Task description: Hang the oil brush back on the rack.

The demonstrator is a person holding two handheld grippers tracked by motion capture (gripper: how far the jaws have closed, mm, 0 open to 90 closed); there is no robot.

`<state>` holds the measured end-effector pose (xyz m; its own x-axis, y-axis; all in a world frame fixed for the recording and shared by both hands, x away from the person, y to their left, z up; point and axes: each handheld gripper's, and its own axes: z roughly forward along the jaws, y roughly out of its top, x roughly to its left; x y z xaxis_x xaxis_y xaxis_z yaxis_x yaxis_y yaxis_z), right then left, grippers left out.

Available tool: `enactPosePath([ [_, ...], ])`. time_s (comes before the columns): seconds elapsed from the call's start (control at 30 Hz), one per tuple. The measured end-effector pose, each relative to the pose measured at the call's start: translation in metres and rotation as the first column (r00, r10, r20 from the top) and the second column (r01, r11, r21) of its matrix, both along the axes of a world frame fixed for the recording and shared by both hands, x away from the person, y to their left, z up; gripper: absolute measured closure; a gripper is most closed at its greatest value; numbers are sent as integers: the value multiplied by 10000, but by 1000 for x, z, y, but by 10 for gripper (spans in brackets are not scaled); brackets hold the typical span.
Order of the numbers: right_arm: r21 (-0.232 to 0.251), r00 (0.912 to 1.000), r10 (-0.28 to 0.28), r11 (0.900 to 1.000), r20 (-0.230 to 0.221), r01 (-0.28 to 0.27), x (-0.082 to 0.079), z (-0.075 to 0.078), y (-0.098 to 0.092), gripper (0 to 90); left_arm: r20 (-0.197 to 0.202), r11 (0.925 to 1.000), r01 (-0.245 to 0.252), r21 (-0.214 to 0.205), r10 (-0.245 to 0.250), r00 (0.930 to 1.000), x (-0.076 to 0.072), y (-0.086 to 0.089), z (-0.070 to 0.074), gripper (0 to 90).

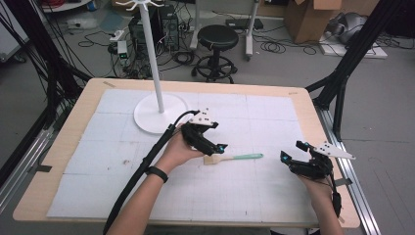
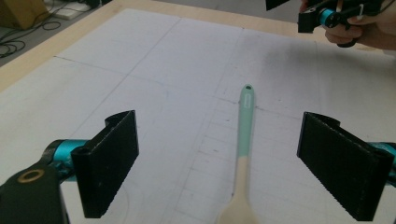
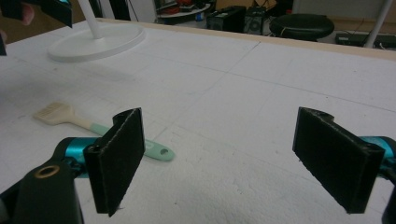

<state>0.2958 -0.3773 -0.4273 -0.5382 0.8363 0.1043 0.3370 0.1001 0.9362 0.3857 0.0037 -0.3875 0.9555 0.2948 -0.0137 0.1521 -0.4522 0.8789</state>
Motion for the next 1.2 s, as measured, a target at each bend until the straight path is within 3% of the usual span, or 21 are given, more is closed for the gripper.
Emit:
enactPosePath([
  [0.3, 62, 10000, -41, 10000, 8, 41, -1, 1, -1, 162, -19, 9972, 563, 483, -563, 9984, -1, -25, -16, 153],
  [0.43, 43, 10000, -38, 10000, 43, 38, -1, 0, -2, 162, -44, 9934, 726, 884, -725, 9974, -2, -31, -25, 200],
  [0.7, 27, 10000, -19, 10000, 11, 19, -1, 0, -2, 162, -250, 9849, 1014, 1400, -988, 9948, -2, -37, -38, 384],
  [0.9, 59, 10000, -9, 10000, -20, 9, -2, 0, -2, 163, -362, 9735, 1207, 1942, -1159, 9926, -4, -41, -46, 505],
  [1.2, 45, 10000, 8, 10000, -35, -8, -2, 0, -3, 164, -655, 9703, 1299, 2040, -1189, 9907, -2, -43, -52, 625],
])
